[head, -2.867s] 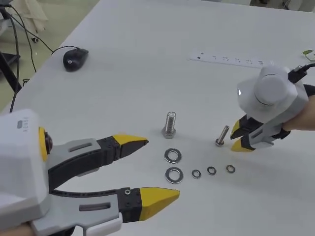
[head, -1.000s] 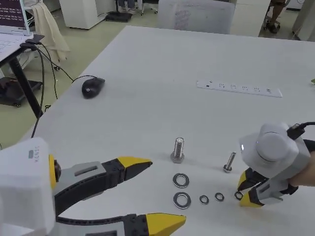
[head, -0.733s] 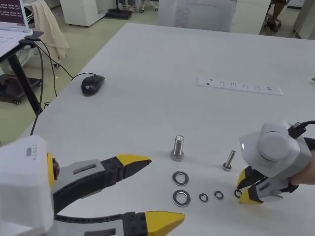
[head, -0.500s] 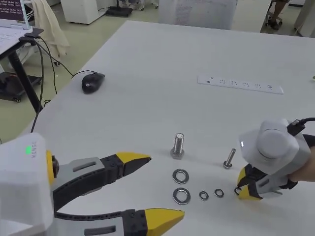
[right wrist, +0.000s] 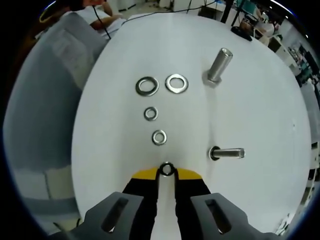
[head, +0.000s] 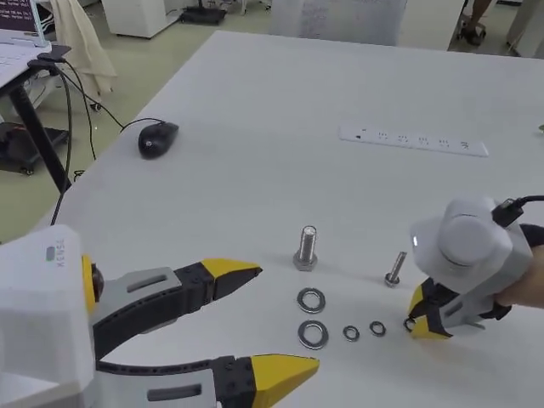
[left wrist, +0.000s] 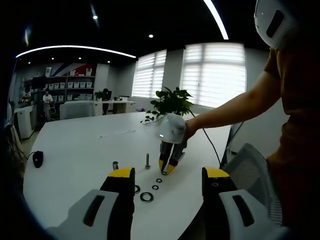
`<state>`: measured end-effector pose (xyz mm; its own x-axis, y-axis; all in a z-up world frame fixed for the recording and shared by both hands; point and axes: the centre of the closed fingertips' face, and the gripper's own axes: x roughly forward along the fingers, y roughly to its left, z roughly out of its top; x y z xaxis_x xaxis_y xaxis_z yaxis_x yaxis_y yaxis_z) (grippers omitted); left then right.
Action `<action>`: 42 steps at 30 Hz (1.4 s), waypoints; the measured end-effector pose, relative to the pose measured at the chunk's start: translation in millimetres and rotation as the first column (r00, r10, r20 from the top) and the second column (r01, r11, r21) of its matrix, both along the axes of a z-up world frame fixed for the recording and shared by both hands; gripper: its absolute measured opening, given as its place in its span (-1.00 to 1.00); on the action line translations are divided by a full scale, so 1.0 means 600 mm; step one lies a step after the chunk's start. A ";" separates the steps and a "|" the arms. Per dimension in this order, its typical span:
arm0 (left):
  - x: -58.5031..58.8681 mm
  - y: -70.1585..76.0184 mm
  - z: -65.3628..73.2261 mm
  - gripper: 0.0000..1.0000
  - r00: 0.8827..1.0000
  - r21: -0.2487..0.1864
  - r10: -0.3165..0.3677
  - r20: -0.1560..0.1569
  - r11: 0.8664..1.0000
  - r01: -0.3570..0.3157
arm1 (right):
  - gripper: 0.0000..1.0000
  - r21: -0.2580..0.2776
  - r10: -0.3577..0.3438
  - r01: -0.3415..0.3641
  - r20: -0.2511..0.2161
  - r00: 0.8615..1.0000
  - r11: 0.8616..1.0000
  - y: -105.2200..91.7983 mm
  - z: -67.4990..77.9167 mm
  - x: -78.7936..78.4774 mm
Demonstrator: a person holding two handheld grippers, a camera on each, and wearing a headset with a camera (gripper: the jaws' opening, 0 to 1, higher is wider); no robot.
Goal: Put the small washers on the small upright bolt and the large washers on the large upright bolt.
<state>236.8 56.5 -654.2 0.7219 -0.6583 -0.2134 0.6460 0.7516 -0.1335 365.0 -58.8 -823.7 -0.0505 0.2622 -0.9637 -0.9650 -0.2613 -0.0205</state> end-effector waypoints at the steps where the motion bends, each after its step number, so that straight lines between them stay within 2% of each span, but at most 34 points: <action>1: 0.000 0.000 0.000 0.06 1.000 -0.001 0.000 -0.002 1.000 0.000 | -0.77 0.005 -0.003 0.003 0.000 1.000 1.000 0.001 0.003 0.000; 8: 0.002 -0.002 -0.007 0.06 1.000 0.006 -0.004 -0.012 1.000 0.004 | -0.77 0.009 -0.008 0.008 0.008 1.000 1.000 -0.002 0.025 0.003; 19: 0.004 -0.007 -0.007 0.06 1.000 -0.006 -0.017 -0.008 1.000 0.017 | -0.77 0.035 -0.015 0.013 0.050 0.999 0.999 0.005 0.064 0.022; 25: 0.004 -0.010 -0.010 0.06 0.999 -0.005 -0.029 -0.014 1.000 0.029 | -0.77 0.063 -0.045 0.039 0.084 0.995 0.997 0.017 0.097 0.048; 31: 0.006 -0.010 -0.010 0.06 0.999 -0.011 -0.037 -0.010 0.999 0.037 | -0.77 0.074 -0.057 0.049 0.115 0.992 0.996 0.026 0.117 0.066; 35: 0.008 -0.008 -0.010 0.05 0.999 -0.013 -0.039 -0.011 0.999 0.039 | -0.77 0.076 -0.060 0.050 0.130 0.990 0.996 0.035 0.119 0.083; 42: 0.011 -0.005 -0.009 0.05 0.999 -0.011 -0.037 -0.015 0.999 0.037 | -0.77 0.060 -0.042 0.034 0.128 0.991 0.998 0.051 0.115 0.085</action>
